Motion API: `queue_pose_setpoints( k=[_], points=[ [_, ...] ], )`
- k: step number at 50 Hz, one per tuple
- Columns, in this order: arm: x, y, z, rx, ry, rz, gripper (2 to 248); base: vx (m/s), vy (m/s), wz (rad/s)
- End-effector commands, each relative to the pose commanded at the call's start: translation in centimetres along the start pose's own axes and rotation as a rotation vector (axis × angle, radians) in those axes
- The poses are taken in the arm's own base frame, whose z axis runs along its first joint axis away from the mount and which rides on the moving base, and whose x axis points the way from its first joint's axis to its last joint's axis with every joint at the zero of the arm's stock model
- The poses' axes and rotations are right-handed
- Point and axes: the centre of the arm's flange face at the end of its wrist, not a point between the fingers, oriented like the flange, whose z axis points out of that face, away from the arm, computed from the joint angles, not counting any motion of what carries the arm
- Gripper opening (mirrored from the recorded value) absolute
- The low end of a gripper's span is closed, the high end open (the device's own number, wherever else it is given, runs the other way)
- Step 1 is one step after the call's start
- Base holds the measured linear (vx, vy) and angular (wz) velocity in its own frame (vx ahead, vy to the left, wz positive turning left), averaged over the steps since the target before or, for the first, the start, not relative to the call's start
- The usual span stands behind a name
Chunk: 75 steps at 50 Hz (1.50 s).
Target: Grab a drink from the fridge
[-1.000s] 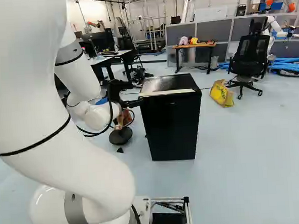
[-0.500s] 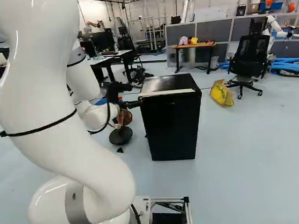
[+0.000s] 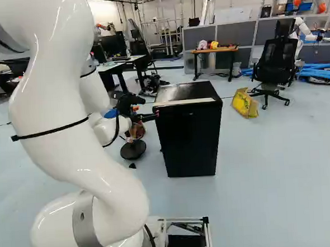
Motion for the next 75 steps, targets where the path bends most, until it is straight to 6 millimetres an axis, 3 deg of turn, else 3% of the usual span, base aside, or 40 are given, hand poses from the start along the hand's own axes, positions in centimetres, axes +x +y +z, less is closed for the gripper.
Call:
queue_pose_setpoints(
  k=[75],
  points=[
    [-6.7, -3.3, 2.1, -0.255, 0.2, -0.036, 247, 0.0, 0.0, 0.0]
  ],
)
